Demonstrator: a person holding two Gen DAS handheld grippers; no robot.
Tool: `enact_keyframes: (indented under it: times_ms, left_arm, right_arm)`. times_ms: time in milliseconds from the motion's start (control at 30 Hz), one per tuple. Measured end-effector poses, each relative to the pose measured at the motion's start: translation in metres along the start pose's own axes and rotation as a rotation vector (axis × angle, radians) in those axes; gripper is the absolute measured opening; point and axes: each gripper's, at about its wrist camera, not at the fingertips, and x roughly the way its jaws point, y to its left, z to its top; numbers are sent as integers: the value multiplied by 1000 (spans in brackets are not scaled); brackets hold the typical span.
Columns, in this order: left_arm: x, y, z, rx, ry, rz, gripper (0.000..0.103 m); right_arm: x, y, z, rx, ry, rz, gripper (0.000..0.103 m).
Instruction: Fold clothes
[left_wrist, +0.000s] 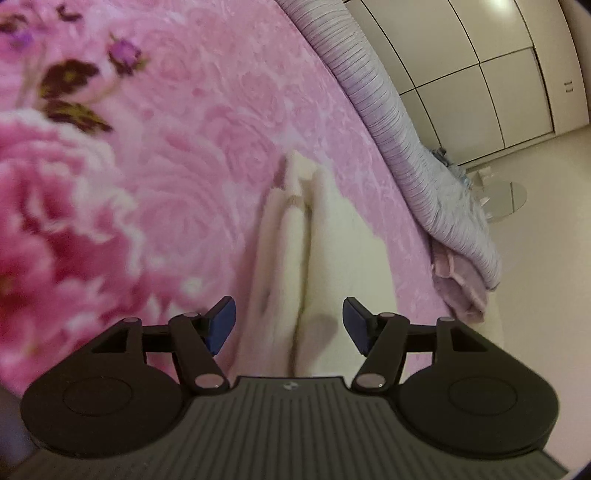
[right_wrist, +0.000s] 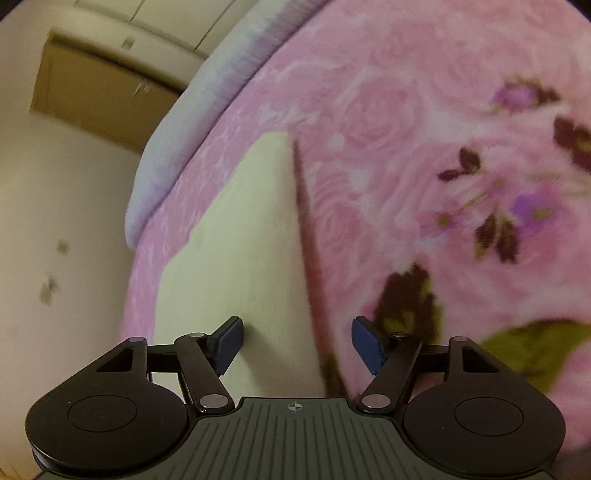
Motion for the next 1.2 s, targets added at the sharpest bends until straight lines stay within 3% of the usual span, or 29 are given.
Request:
enact_keyframes:
  times_ms: [200, 433, 500, 667, 733, 900, 1033, 1200]
  left_arm:
    - [33, 4, 15, -16, 61, -54, 59]
    - [65, 12, 30, -14, 137, -133, 60]
    - [73, 10, 35, -4, 169, -145, 60]
    - [87, -12, 37, 84, 214, -78, 59]
    - [88, -19, 39, 80, 222, -51, 53]
    - [81, -42, 45, 60, 244, 22, 39]
    - [75, -61, 51, 43, 261, 81, 31]
    - [49, -93, 62, 12, 250, 148, 30]
  right_arm:
    - [23, 1, 22, 14, 29, 52, 72]
    - [63, 1, 50, -25, 187, 166, 71]
    - [77, 3, 59, -61, 238, 183, 65]
    - [94, 2, 71, -103, 318, 214, 53]
    - [92, 0, 70, -92, 320, 206, 51]
    - [91, 14, 73, -23, 333, 101, 45]
    - [87, 37, 84, -44, 381, 10, 41]
    - [71, 88, 102, -66, 443, -5, 39]
